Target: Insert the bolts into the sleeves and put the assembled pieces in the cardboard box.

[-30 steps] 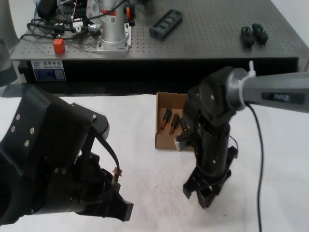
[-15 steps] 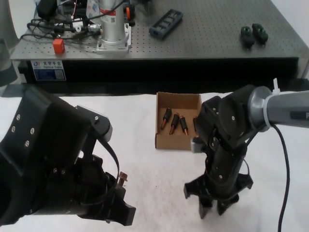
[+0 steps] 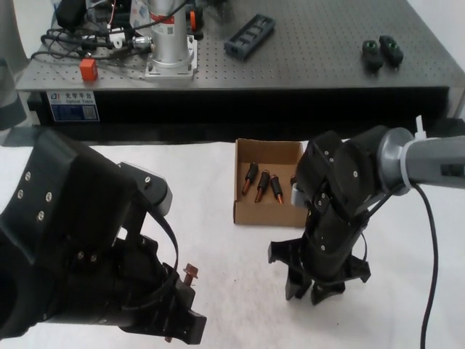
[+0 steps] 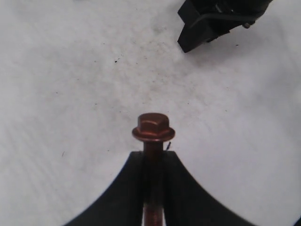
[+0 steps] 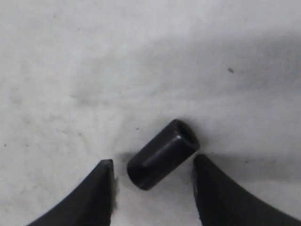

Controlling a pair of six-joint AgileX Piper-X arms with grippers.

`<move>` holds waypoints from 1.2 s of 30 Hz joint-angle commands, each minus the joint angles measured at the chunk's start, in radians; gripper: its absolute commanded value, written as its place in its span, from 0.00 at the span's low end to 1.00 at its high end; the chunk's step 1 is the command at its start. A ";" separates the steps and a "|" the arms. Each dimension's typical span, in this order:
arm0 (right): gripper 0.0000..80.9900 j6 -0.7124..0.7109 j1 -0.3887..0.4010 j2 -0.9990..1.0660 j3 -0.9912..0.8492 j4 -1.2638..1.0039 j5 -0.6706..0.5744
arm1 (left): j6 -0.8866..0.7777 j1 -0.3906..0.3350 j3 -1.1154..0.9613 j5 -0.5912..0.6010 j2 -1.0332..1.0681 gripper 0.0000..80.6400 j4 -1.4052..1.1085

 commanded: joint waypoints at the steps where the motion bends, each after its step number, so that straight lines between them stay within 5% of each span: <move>1: 0.48 0.015 -0.014 -0.012 0.002 -0.005 0.018 | 0.010 0.003 -0.001 0.016 -0.011 0.01 -0.004; 7: 0.46 0.026 -0.026 -0.007 0.002 -0.037 0.020 | 0.024 0.003 -0.001 0.029 -0.011 0.01 -0.004; 17: 0.22 0.013 -0.026 0.008 0.002 -0.046 -0.013 | 0.053 0.003 -0.001 0.029 -0.011 0.01 -0.004; 22: 0.16 -0.182 -0.023 0.008 -0.009 -0.037 -0.013 | 0.054 0.003 -0.001 0.029 -0.011 0.01 -0.004; 29: 0.16 -0.577 -0.023 0.008 -0.044 0.194 0.136 | 0.054 0.003 -0.001 0.029 -0.011 0.01 -0.004; 32: 0.19 -0.623 -0.023 0.008 -0.041 0.223 0.222 | 0.054 0.003 -0.001 0.029 -0.011 0.01 -0.004; 36: 0.45 -0.597 -0.029 0.008 -0.041 0.223 0.184 | 0.054 0.003 -0.001 0.029 -0.011 0.01 -0.004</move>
